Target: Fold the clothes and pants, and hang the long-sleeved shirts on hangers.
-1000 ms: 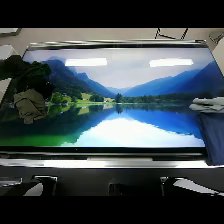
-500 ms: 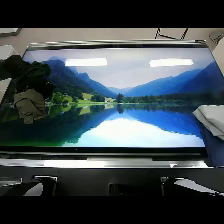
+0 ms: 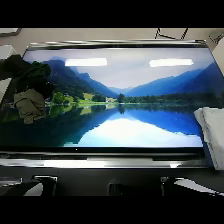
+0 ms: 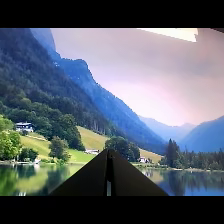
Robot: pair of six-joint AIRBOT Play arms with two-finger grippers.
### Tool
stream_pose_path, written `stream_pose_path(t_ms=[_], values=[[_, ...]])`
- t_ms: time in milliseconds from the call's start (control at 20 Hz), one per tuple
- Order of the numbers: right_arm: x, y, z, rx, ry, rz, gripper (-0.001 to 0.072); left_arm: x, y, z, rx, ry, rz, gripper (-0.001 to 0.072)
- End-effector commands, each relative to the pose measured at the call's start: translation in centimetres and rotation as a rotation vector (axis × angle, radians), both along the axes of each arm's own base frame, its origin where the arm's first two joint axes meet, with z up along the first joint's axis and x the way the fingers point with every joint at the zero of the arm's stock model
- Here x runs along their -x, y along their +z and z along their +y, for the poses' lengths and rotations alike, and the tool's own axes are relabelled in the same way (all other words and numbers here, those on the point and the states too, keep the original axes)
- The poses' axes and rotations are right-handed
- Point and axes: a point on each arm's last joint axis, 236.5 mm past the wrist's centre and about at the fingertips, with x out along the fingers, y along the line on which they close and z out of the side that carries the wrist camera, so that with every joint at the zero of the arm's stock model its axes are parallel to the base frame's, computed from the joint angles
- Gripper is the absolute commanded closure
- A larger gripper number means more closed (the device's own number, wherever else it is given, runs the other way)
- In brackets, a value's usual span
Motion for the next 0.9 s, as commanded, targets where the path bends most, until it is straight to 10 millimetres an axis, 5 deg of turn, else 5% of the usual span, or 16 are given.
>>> stream_pose_path(t_ms=[0, 150, 250, 300, 400, 450, 500, 550, 650, 850], values=[[-2.7, 3.2, -2.5, 0.113, 0.072, -0.115, 0.0005, -0.5, 1.3, -1.1, 0.007, -0.013, -0.053, 0.0673], [-14.1, 16.7, -6.8, 0.472, 0.230, -0.527, 0.0009, -2.4, 5.7, -3.0, -0.090, -0.045, -0.239, 0.0677], [-21.2, 24.8, -3.7, 0.644, 0.407, -0.693, 0.0010, -4.0, 3.9, -1.9, -0.254, 0.020, -0.178, 0.0677], [-24.1, 26.4, -0.3, 0.644, 0.496, -0.743, 0.0010, -4.5, 1.2, -0.7, -0.346, 0.061, -0.081, 0.0676], [-27.9, 25.0, 8.3, 0.486, 0.637, -0.755, 0.0010, -3.6, -5.4, 0.3, -0.410, 0.079, 0.169, 0.0599], [-28.4, 22.5, 12.2, 0.382, 0.719, -0.695, 0.0010, -2.3, -8.7, 0.5, -0.401, 0.082, 0.315, 0.0258], [-28.1, 20.0, 15.6, 0.274, 0.777, -0.629, 0.0010, 0.0, -12.2, 0.8, -0.418, 0.069, 0.490, -0.0003], [-27.4, 17.5, 18.7, 0.171, 0.846, -0.561, 0.0010, 2.2, -15.0, 1.2, -0.470, 0.014, 0.630, -0.0013], [-26.2, 13.9, 22.5, 0.059, 0.930, -0.466, 0.0010, 3.7, -17.5, 0.9, -0.480, -0.039, 0.651, -0.0013], [-25.7, 11.7, 25.3, 0.049, 1.025, -0.384, 0.0008, 5.9, -20.7, 1.1, -0.435, -0.022, 0.618, -0.0013]])
